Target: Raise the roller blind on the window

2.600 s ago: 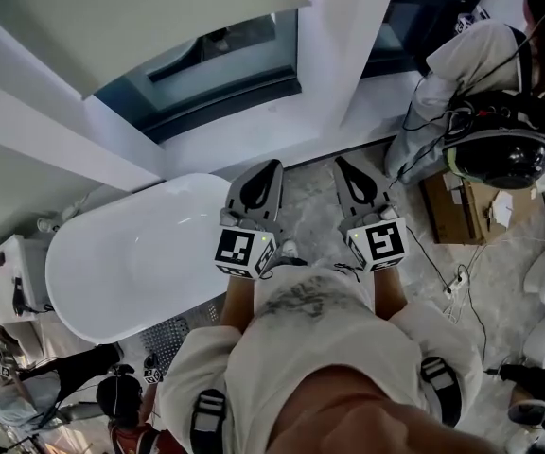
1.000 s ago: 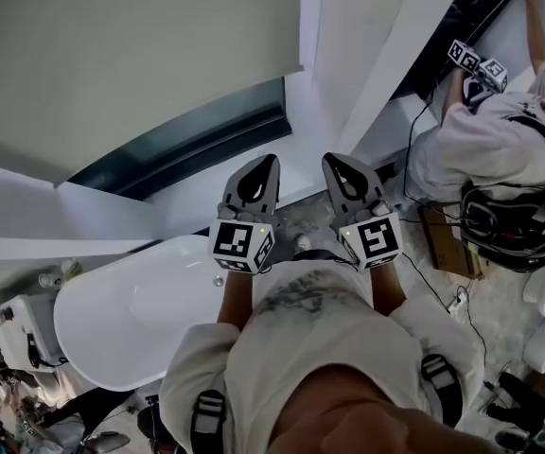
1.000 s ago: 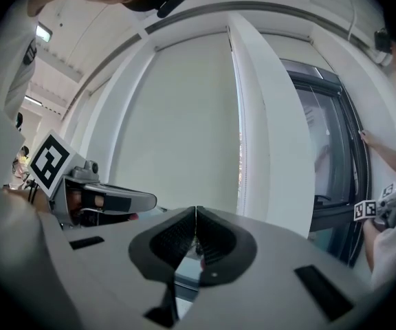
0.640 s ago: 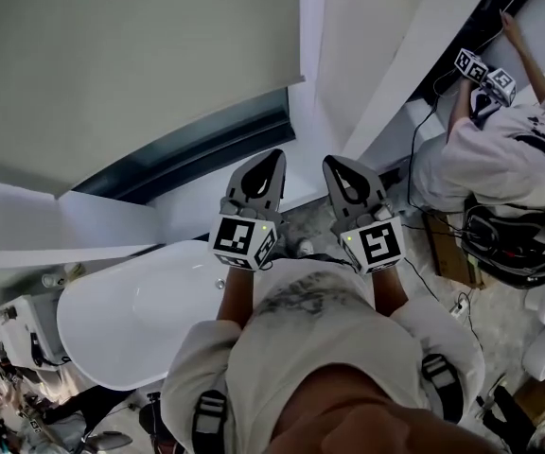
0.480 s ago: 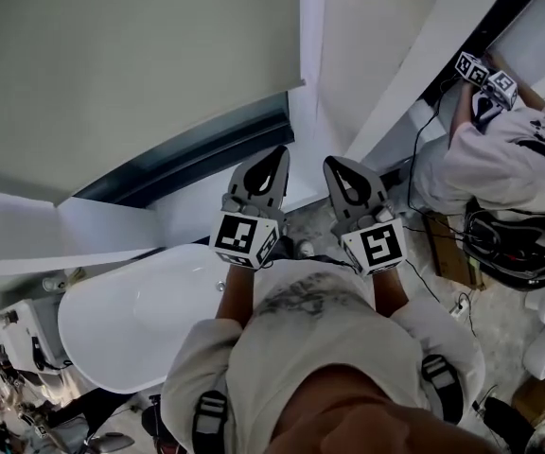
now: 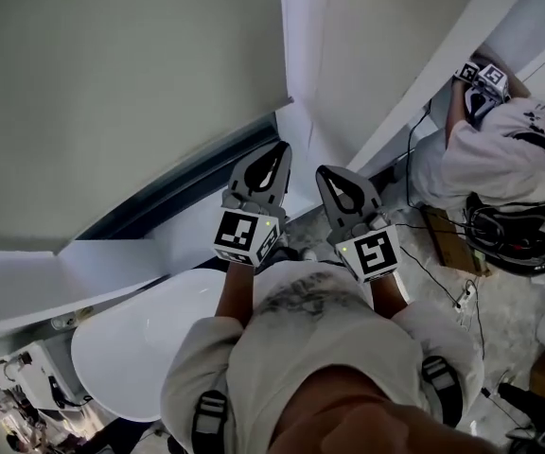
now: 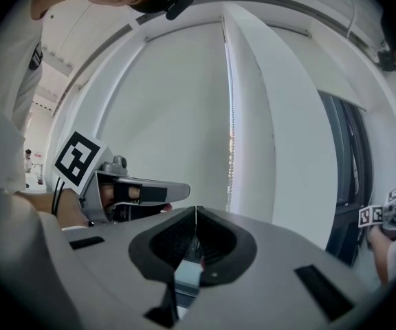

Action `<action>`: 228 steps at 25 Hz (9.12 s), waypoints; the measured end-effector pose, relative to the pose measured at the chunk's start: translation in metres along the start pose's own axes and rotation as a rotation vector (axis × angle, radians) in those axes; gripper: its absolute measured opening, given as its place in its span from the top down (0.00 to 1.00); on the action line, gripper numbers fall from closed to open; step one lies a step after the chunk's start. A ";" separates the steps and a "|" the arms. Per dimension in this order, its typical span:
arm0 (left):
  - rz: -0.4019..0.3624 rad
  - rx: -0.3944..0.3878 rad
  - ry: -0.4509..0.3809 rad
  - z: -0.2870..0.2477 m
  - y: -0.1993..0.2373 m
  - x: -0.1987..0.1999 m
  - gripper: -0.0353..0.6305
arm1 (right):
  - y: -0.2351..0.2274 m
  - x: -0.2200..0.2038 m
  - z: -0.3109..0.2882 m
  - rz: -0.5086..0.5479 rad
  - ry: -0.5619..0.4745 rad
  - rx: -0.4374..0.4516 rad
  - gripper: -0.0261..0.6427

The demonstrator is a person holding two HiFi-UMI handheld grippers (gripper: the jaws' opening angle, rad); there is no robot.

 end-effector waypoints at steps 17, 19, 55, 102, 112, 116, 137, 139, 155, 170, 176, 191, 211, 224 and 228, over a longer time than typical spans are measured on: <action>-0.007 -0.169 -0.011 -0.040 0.053 0.003 0.79 | 0.002 -0.004 -0.023 0.008 0.052 -0.125 0.87; -0.005 -0.184 -0.010 -0.045 0.057 0.002 0.78 | 0.002 -0.005 -0.023 0.011 0.056 -0.135 0.87; 0.088 -0.371 -0.015 -0.061 0.068 -0.012 0.93 | 0.006 0.011 -0.025 0.017 0.055 -0.234 0.87; 0.087 -0.319 0.003 -0.007 0.048 -0.026 0.94 | 0.003 0.166 -0.084 -0.118 -0.176 0.035 0.87; 0.126 -0.258 0.043 -0.005 0.044 -0.071 0.94 | 0.004 0.119 -0.085 -0.131 -0.147 0.062 0.87; 0.115 -0.256 0.074 -0.008 0.034 -0.085 0.93 | 0.001 0.103 -0.075 -0.112 -0.142 0.057 0.87; 0.214 -0.259 0.192 0.000 0.030 -0.176 0.93 | 0.020 0.017 -0.059 -0.096 -0.027 0.076 0.87; 0.239 -0.251 0.193 0.003 0.033 -0.188 0.93 | 0.023 0.007 -0.061 -0.099 -0.007 0.080 0.87; 0.279 -0.210 0.291 0.022 0.021 -0.243 0.93 | 0.038 -0.048 -0.053 -0.092 0.079 0.094 0.87; 0.119 -0.244 0.054 0.030 0.020 -0.066 0.84 | 0.032 -0.052 -0.065 -0.100 0.067 0.116 0.87; 0.056 -0.327 0.002 0.024 0.020 -0.003 0.83 | 0.031 -0.053 -0.066 -0.097 0.064 0.118 0.87; -0.079 -0.380 -0.152 -0.009 0.024 0.120 0.83 | 0.044 -0.045 -0.059 -0.104 0.053 0.157 0.87; 0.017 -0.282 -0.019 -0.013 0.025 0.054 0.94 | 0.053 -0.115 -0.064 -0.099 0.228 0.175 0.87; 0.088 -0.254 0.030 -0.007 0.029 0.008 0.94 | 0.060 -0.154 -0.067 -0.088 0.331 0.198 0.87; 0.109 -0.251 0.056 -0.003 0.033 -0.006 0.94 | 0.067 -0.167 -0.070 -0.081 0.364 0.208 0.87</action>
Point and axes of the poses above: the fingertips, and each gripper's own axes: z backward along the fingers, y to its left, x out of its top, the point moved 9 cm from there along z, backward along the fingers, and after that the axes turned 15 degrees about -x, right-handed, at the moved point
